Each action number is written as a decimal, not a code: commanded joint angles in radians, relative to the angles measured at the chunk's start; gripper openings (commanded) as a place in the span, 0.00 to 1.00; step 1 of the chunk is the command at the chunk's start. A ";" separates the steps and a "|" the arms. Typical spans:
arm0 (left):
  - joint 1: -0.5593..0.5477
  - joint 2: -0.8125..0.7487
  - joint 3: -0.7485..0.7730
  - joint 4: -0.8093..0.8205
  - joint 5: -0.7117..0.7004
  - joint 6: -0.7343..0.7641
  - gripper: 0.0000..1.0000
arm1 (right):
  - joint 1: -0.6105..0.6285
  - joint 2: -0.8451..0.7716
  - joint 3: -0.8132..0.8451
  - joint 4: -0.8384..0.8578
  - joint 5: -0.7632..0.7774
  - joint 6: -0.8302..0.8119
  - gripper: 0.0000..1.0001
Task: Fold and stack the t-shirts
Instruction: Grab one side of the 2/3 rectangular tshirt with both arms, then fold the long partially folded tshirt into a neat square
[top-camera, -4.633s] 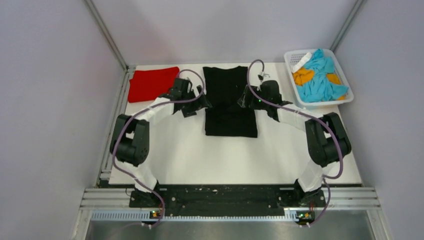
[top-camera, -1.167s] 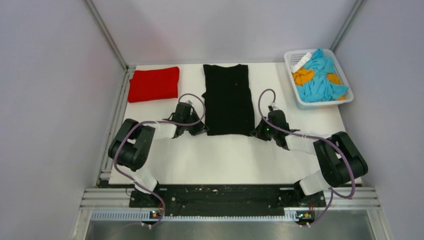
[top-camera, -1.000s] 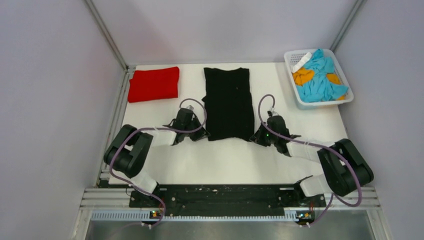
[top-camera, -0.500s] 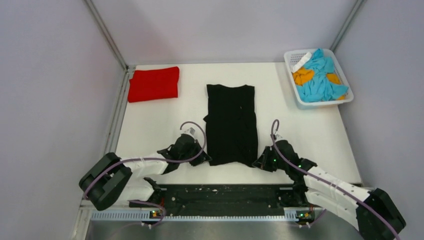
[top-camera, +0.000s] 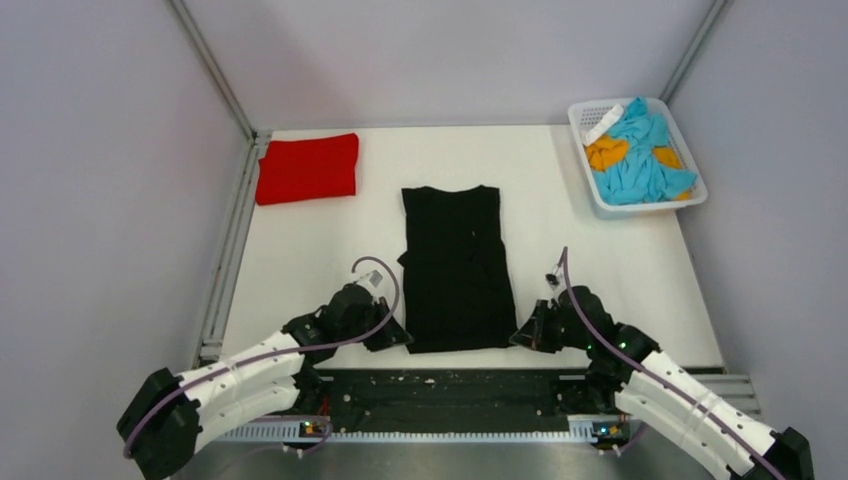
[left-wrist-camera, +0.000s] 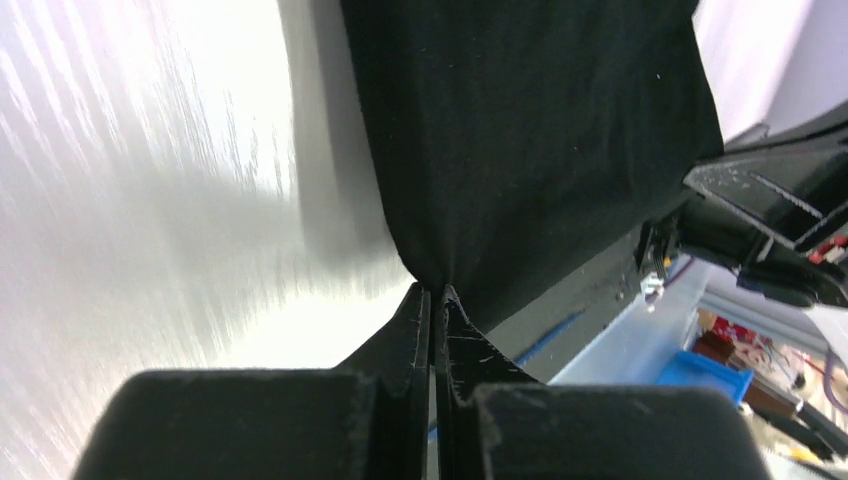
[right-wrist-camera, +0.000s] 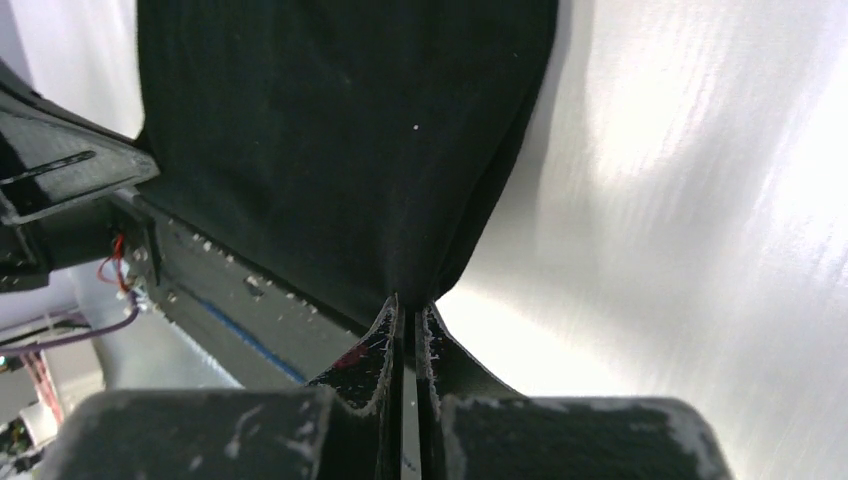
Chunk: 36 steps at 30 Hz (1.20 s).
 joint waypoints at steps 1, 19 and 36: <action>-0.008 -0.115 -0.052 -0.081 0.111 0.001 0.00 | 0.011 -0.063 0.041 -0.081 -0.084 -0.010 0.00; -0.010 -0.162 0.100 -0.138 0.015 0.125 0.00 | 0.011 -0.057 0.201 0.041 0.014 -0.070 0.00; 0.036 0.006 0.412 -0.129 -0.414 0.232 0.00 | 0.009 0.168 0.463 0.194 0.332 -0.135 0.00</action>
